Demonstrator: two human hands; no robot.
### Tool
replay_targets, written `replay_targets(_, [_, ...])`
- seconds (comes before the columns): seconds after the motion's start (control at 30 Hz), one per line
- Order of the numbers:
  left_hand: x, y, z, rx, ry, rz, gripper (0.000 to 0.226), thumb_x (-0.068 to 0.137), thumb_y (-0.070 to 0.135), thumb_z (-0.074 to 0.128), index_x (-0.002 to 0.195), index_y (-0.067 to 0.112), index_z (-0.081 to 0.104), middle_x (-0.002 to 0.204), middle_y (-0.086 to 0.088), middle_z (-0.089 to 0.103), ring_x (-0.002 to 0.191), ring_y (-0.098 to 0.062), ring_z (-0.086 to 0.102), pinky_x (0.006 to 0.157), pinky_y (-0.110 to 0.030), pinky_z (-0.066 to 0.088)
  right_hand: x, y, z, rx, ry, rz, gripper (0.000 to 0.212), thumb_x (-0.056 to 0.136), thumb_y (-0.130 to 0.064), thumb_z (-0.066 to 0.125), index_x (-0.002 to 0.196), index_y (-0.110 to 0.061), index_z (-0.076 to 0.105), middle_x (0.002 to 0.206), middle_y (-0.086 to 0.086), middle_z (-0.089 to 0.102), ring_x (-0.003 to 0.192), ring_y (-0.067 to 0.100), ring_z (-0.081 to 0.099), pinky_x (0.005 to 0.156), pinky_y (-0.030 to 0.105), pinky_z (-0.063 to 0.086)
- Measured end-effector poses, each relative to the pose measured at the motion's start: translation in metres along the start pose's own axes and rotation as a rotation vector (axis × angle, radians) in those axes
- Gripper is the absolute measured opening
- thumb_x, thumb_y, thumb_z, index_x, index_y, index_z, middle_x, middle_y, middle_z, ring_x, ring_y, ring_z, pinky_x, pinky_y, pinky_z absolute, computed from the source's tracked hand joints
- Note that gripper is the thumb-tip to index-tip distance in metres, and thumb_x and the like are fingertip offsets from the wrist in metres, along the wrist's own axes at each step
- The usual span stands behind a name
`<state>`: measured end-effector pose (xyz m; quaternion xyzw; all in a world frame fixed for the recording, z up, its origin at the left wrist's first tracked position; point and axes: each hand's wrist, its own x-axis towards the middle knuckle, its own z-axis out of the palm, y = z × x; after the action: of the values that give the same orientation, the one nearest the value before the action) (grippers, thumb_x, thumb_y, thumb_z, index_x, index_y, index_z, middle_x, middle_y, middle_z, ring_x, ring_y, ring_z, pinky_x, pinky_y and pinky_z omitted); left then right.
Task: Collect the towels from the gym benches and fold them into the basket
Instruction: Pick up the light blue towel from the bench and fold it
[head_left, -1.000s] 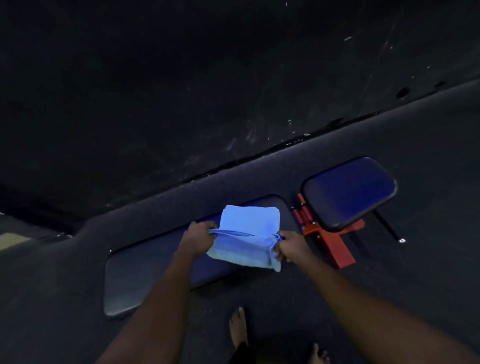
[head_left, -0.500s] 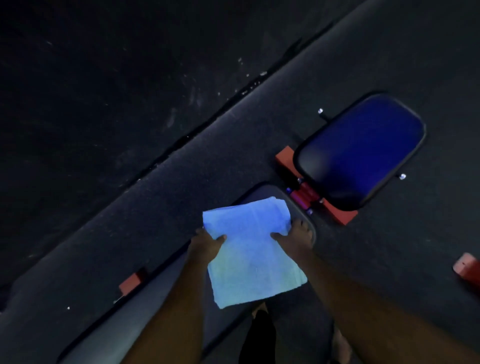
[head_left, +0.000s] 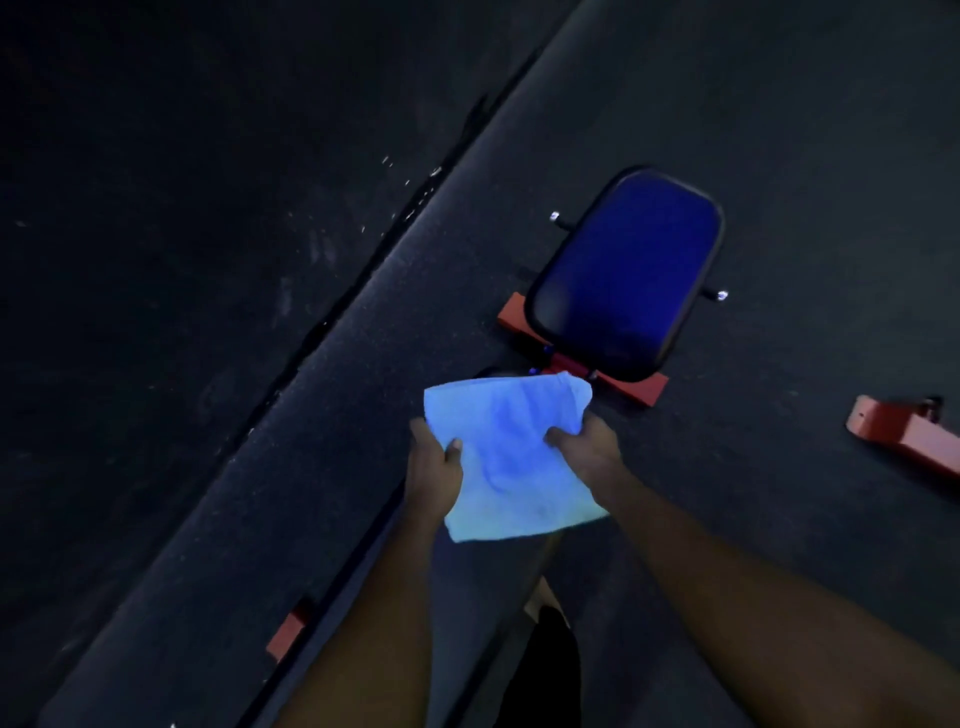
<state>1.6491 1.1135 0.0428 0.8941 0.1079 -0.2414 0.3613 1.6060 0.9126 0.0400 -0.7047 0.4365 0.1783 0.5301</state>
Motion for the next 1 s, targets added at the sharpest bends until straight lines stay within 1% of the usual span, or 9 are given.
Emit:
replay_targets(0.13, [-0.028,0.044,-0.006,0.029,-0.036,0.179,0.039,0.095,0.029,0.048,0.125,0.013,0.030,0.127,-0.020,0.055,0.116,-0.038,0.056,0.096,-0.050,0.046,-0.044,-0.008,-0.052,0.133,0.092,-0.084,0.020,0.081,-0.019,0.066,0.099,-0.012,0.064,0.085,0.000,0.065,0.081,0.020,0.062,0.062,0.027,0.043])
replay_targets(0.27, [-0.085,0.088,-0.008,0.021,-0.098,0.395,0.029,0.096,0.023,0.048,0.118,0.012,0.033,0.125,-0.016,0.055,0.113,-0.034,0.056,0.093,-0.047,0.047,-0.109,0.008,-0.105,0.232,0.258,-0.159,0.017,0.077,-0.020,0.069,0.092,-0.013,0.063,0.081,0.000,0.065,0.077,0.019,0.061,0.069,0.029,0.045])
replay_targets(0.4, [-0.150,0.115,-0.001,0.008,-0.153,0.575,0.039,0.096,0.019,0.048,0.129,0.004,0.032,0.131,-0.019,0.053,0.117,-0.035,0.053,0.093,-0.041,0.044,-0.183,0.045,-0.150,0.326,0.395,-0.200,0.017,0.071,-0.026,0.069,0.085,-0.018,0.066,0.088,0.005,0.073,0.082,0.022,0.068,0.071,0.034,0.053])
replay_targets(0.5, [-0.214,0.132,0.004,0.014,-0.232,0.718,0.018,0.097,0.016,0.047,0.110,0.009,0.036,0.110,-0.010,0.058,0.099,-0.031,0.057,0.076,-0.029,0.036,-0.252,0.079,-0.180,0.438,0.501,-0.229,0.012,0.072,-0.020,0.068,0.082,-0.014,0.066,0.079,0.001,0.071,0.073,0.018,0.066,0.064,0.030,0.052])
replay_targets(0.6, [-0.283,0.147,0.014,0.033,-0.270,0.892,0.016,0.097,0.018,0.046,0.106,0.009,0.035,0.097,-0.012,0.057,0.084,-0.028,0.054,0.069,-0.030,0.033,-0.321,0.121,-0.209,0.522,0.623,-0.252,0.011,0.072,-0.018,0.068,0.081,-0.012,0.065,0.074,0.000,0.068,0.067,0.016,0.064,0.058,0.026,0.049])
replay_targets(0.77, [-0.386,0.173,0.043,0.052,-0.395,1.086,0.016,0.097,0.023,0.044,0.102,0.012,0.034,0.092,-0.014,0.056,0.081,-0.030,0.053,0.071,-0.039,0.042,-0.422,0.191,-0.256,0.611,0.838,-0.256,0.008,0.074,-0.019,0.069,0.079,-0.017,0.062,0.076,-0.001,0.068,0.069,0.015,0.064,0.056,0.025,0.046])
replay_targets(0.83, [-0.423,0.184,0.060,0.045,-0.467,1.148,0.017,0.097,0.024,0.044,0.102,0.011,0.035,0.092,-0.014,0.055,0.079,-0.028,0.052,0.071,-0.039,0.042,-0.454,0.220,-0.272,0.640,0.918,-0.247,0.011,0.073,-0.021,0.069,0.078,-0.015,0.062,0.077,0.001,0.070,0.071,0.016,0.067,0.056,0.024,0.050])
replay_targets(0.9, [-0.459,0.195,0.080,0.037,-0.531,1.217,0.017,0.097,0.022,0.044,0.104,0.007,0.037,0.093,-0.013,0.055,0.079,-0.026,0.050,0.070,-0.035,0.040,-0.481,0.248,-0.287,0.678,0.995,-0.214,0.014,0.071,-0.023,0.070,0.077,-0.014,0.062,0.076,0.003,0.071,0.073,0.021,0.068,0.062,0.030,0.052])
replay_targets(1.0, [-0.512,0.208,0.116,0.039,-0.661,1.300,0.019,0.097,0.019,0.044,0.112,0.007,0.040,0.103,-0.013,0.058,0.089,-0.028,0.055,0.077,-0.038,0.045,-0.524,0.288,-0.305,0.733,1.109,-0.153,0.012,0.076,-0.019,0.069,0.072,-0.018,0.058,0.068,0.000,0.064,0.063,0.016,0.061,0.057,0.028,0.046])
